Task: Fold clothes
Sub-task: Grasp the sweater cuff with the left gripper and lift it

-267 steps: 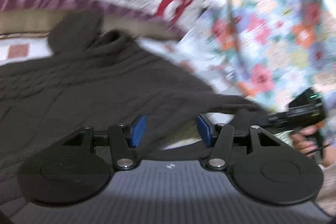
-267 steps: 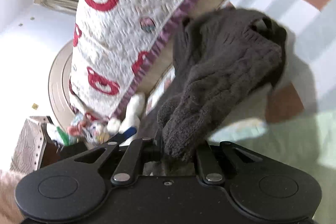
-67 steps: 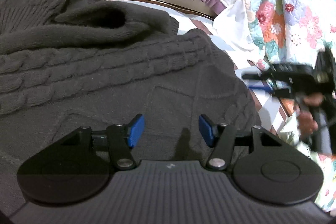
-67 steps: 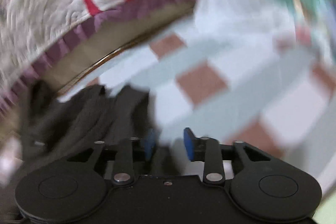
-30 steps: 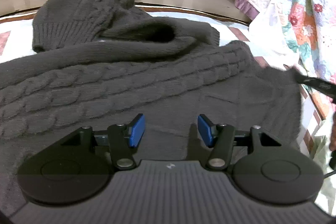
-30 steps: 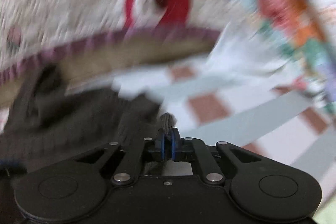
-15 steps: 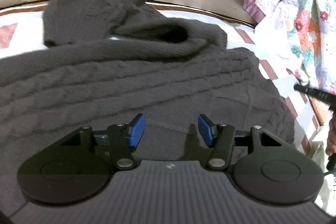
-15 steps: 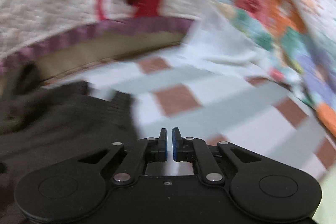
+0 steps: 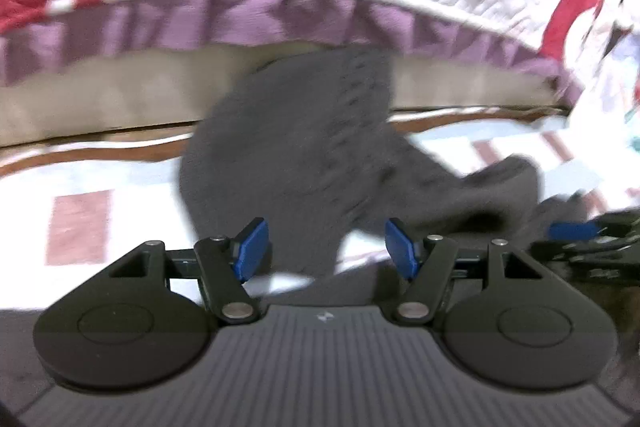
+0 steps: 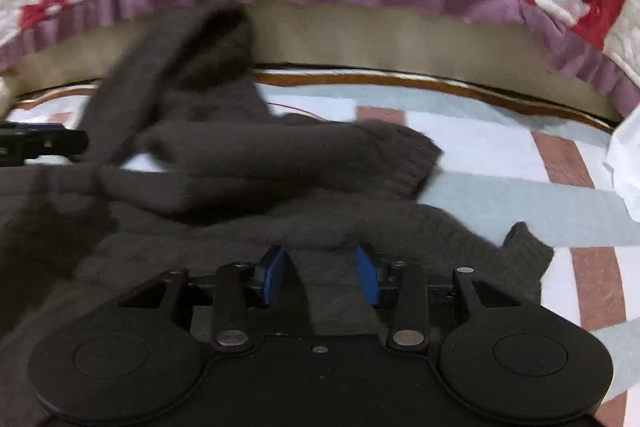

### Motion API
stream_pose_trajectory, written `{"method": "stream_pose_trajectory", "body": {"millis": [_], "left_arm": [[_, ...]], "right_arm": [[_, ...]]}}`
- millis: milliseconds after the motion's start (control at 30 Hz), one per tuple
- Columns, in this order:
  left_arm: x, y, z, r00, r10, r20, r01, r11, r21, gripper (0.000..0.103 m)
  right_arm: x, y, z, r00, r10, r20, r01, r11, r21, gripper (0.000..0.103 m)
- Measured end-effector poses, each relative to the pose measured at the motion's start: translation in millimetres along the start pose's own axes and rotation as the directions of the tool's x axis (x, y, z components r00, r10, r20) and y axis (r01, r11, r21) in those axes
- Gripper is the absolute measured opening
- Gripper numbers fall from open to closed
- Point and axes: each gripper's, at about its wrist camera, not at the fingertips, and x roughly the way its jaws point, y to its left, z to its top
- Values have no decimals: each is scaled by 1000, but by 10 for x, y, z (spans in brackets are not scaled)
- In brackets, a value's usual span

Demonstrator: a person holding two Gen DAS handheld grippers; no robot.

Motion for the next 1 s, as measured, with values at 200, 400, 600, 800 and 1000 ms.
{"method": "stream_pose_trajectory", "body": {"millis": [200, 400, 600, 800, 1000], "left_arm": [[309, -131, 255, 997, 71, 24, -72, 994, 84, 67], [621, -108, 315, 995, 92, -30, -88, 989, 119, 48], [334, -138, 266, 988, 137, 74, -150, 966, 212, 14], [-608, 175, 341, 959, 127, 252, -163, 979, 124, 13], [-1433, 341, 144, 922, 129, 364, -180, 978, 109, 13]], "right_arm": [[3, -220, -47, 999, -12, 30, 9, 995, 99, 45], [-87, 6, 40, 991, 129, 46, -131, 991, 36, 51], [24, -190, 81, 955, 292, 43, -291, 908, 303, 57], [93, -274, 36, 957, 282, 59, -282, 876, 390, 62], [150, -363, 66, 949, 303, 91, -307, 816, 490, 67]]}}
